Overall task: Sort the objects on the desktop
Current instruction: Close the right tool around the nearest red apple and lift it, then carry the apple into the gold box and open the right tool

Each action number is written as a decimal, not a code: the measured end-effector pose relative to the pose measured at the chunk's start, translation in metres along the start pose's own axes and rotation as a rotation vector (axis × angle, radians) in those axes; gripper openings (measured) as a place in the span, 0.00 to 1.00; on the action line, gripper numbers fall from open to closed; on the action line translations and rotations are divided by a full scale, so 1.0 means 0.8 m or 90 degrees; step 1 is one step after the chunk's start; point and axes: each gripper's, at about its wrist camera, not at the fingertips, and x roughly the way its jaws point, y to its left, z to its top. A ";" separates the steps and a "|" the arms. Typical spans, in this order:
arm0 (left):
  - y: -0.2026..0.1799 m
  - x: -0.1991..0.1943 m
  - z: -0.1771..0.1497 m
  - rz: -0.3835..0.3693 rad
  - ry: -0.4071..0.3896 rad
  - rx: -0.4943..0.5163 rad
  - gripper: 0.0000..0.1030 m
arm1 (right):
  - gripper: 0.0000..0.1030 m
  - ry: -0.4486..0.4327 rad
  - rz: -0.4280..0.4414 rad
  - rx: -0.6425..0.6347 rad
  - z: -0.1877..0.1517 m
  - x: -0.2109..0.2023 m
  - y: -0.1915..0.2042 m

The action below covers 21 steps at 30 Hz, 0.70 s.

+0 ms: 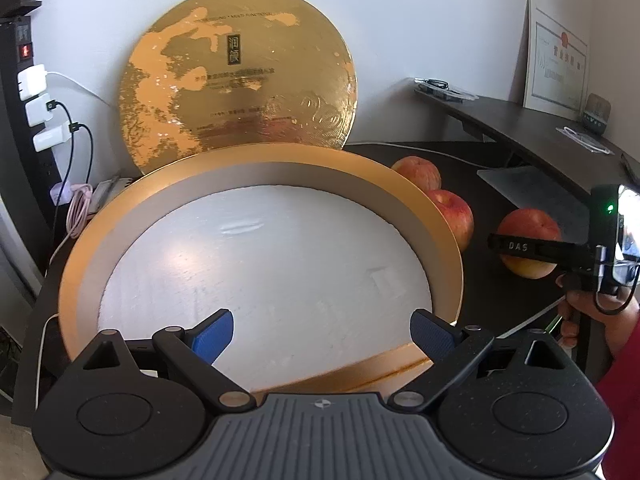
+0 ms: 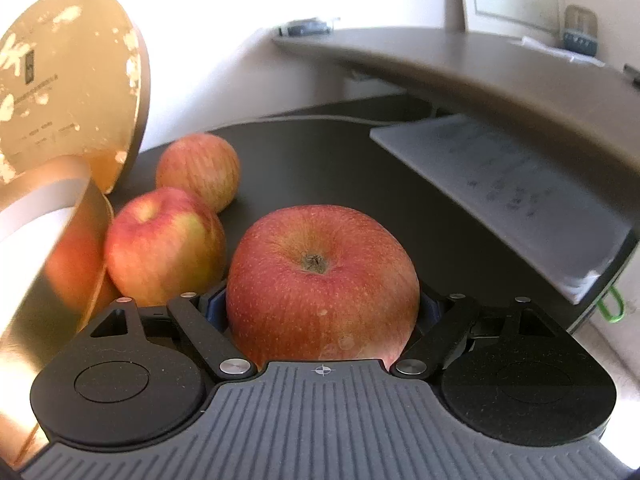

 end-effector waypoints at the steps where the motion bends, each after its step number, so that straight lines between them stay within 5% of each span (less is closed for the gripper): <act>1: 0.003 -0.005 -0.002 -0.002 -0.004 -0.003 0.94 | 0.83 -0.006 -0.003 -0.003 0.001 -0.009 0.002; 10: 0.043 -0.045 -0.020 -0.014 -0.041 -0.044 0.94 | 0.83 -0.091 0.019 -0.069 0.025 -0.110 0.059; 16: 0.089 -0.066 -0.034 0.000 -0.057 -0.089 0.94 | 0.83 -0.116 0.110 -0.139 0.046 -0.146 0.142; 21: 0.123 -0.076 -0.046 -0.001 -0.062 -0.099 0.94 | 0.83 -0.084 0.198 -0.193 0.049 -0.142 0.225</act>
